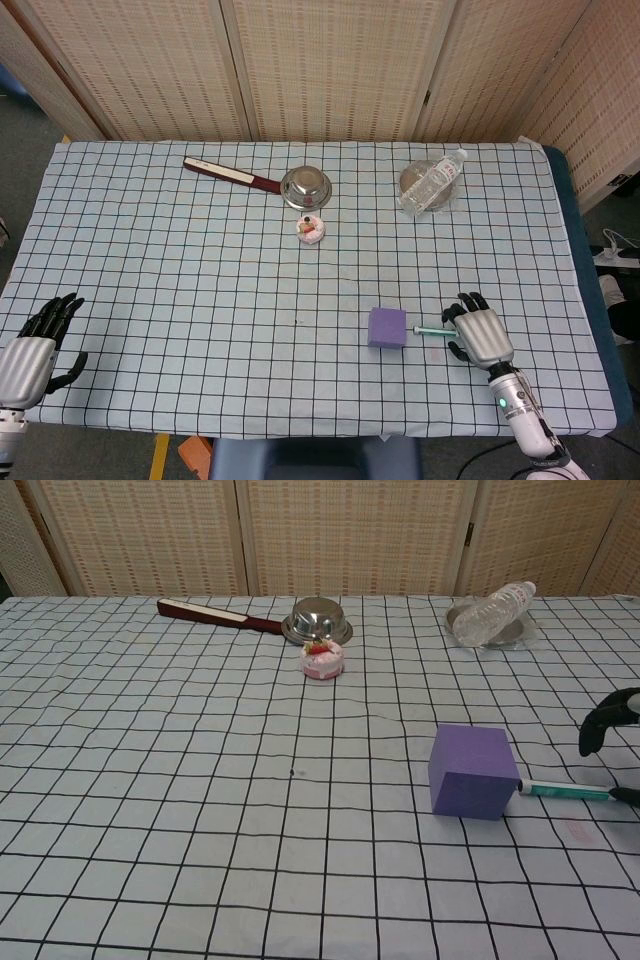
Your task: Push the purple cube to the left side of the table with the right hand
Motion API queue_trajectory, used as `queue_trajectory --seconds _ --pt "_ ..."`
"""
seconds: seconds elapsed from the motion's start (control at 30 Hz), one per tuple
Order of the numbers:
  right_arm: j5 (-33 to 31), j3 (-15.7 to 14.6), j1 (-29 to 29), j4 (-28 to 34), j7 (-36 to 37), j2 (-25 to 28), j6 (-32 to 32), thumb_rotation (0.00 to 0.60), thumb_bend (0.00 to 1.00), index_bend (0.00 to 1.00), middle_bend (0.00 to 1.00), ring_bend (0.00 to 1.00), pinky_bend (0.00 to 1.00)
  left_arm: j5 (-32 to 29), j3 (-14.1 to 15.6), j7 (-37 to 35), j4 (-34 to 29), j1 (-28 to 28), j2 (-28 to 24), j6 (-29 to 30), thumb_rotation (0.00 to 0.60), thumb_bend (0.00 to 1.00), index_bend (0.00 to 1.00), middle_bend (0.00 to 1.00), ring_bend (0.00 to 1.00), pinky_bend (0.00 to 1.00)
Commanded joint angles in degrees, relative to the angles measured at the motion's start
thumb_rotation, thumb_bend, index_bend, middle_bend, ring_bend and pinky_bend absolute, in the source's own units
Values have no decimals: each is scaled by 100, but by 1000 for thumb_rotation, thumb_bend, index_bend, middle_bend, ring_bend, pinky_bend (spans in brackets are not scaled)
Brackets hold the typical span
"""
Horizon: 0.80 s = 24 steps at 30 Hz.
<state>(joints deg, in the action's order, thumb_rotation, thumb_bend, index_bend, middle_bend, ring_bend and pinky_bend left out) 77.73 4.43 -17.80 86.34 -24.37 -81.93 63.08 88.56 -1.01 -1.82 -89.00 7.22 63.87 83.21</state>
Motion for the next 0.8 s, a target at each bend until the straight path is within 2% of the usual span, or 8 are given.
queue_trajectory --seconds 0.03,0.3,0.8 --pt "-117 42 -141 -179 -171 -222 -110 600 223 428 382 144 147 3 8 -41 7 8 -18 -19 600 411 0 0 0 168" --pt "-424 51 -272 -343 -543 -506 -180 600 229 453 402 157 150 -42 5 -153 35 44 -51 -100 600 413 0 0 0 169" --pt "-940 -67 -414 -198 -1324 -613 -199 600 232 468 410 179 158 -52 23 -324 74 98 -95 -206 600 417 0 0 0 171"
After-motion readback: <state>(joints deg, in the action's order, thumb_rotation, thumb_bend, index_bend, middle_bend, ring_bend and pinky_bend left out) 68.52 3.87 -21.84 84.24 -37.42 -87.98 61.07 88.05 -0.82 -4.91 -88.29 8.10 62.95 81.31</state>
